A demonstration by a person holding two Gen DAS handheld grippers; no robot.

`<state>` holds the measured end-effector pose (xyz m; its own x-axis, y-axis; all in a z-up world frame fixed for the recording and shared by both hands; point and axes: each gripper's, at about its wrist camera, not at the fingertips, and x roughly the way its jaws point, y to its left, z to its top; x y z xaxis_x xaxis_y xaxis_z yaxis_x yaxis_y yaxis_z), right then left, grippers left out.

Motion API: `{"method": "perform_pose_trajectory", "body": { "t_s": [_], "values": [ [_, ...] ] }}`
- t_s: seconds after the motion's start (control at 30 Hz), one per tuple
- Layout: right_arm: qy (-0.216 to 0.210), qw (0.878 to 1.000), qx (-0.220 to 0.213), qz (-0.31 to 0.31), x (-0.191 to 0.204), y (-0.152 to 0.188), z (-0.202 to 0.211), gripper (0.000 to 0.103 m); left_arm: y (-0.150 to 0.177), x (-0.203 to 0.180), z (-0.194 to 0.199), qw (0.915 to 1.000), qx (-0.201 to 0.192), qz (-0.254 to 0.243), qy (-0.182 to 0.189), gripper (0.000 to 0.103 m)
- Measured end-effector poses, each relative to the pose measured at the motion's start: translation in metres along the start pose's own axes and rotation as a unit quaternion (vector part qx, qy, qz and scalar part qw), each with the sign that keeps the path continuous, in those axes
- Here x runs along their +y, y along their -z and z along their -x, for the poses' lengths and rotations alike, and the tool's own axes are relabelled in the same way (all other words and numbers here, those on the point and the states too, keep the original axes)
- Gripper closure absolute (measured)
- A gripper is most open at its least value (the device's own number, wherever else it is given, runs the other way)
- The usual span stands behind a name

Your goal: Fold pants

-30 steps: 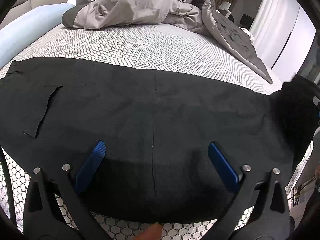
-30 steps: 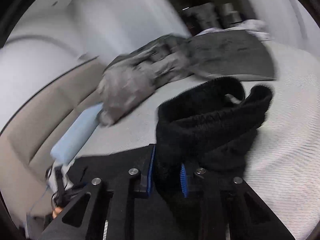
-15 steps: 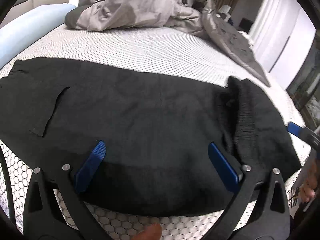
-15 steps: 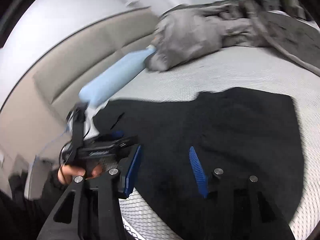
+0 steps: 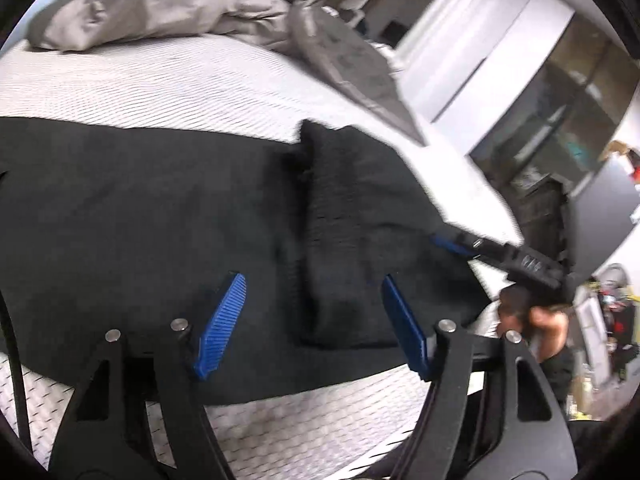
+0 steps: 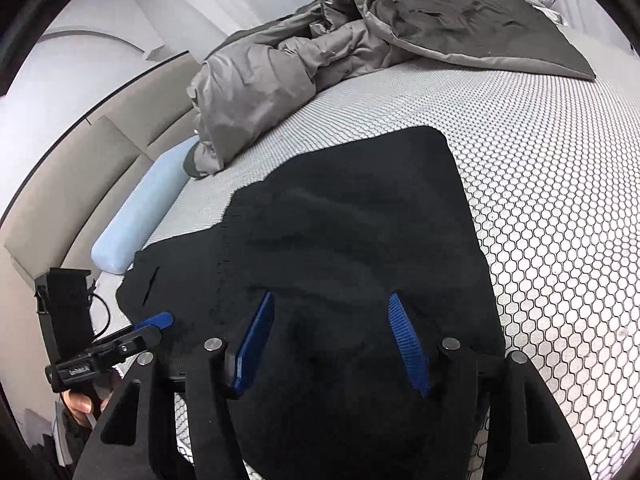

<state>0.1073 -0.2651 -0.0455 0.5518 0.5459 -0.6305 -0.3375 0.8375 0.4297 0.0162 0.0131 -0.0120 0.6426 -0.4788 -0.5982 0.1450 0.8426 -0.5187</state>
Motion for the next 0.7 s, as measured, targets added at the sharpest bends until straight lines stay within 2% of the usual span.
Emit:
{"method": "perform_pose_trajectory", "body": {
  "t_s": [0.1, 0.2, 0.4, 0.43, 0.47, 0.53, 0.6, 0.63, 0.7],
  "values": [
    [-0.009, 1.000, 0.008, 0.010, 0.009, 0.001, 0.001, 0.035, -0.010, 0.000, -0.022, 0.9992, 0.031, 0.018, 0.015, 0.034],
    [-0.007, 1.000, 0.013, 0.022, 0.013, 0.004, 0.004, 0.035, -0.017, 0.010, -0.053, 0.9949, 0.072, 0.071, 0.002, 0.034],
    [-0.049, 0.999, 0.013, 0.006, 0.012, 0.004, 0.012, 0.033, -0.036, 0.018, -0.084, 0.9876, 0.106, 0.105, 0.049, 0.034],
    [-0.052, 0.999, 0.013, 0.002, 0.011, 0.004, 0.013, 0.032, -0.039, 0.019, -0.087, 0.9867, 0.106, 0.113, 0.051, 0.037],
    [-0.054, 0.998, 0.015, 0.000, 0.010, 0.004, 0.013, 0.032, -0.041, 0.021, -0.088, 0.9869, 0.098, 0.120, 0.048, 0.052],
    [-0.060, 0.998, 0.020, -0.009, 0.007, 0.004, 0.013, 0.032, -0.041, 0.021, -0.086, 0.9892, 0.074, 0.124, 0.025, 0.069],
    [-0.067, 0.997, 0.021, -0.016, 0.004, 0.005, 0.015, 0.032, -0.040, 0.015, -0.079, 0.9928, 0.051, 0.106, 0.019, 0.083],
    [-0.069, 0.997, 0.020, -0.019, 0.003, 0.004, 0.016, 0.032, -0.039, 0.009, -0.073, 0.9948, 0.036, 0.094, 0.015, 0.095],
    [-0.064, 0.997, 0.015, -0.029, 0.000, 0.004, 0.018, 0.032, -0.038, -0.001, -0.063, 0.9960, 0.015, 0.084, 0.027, 0.095]
  ]
}}
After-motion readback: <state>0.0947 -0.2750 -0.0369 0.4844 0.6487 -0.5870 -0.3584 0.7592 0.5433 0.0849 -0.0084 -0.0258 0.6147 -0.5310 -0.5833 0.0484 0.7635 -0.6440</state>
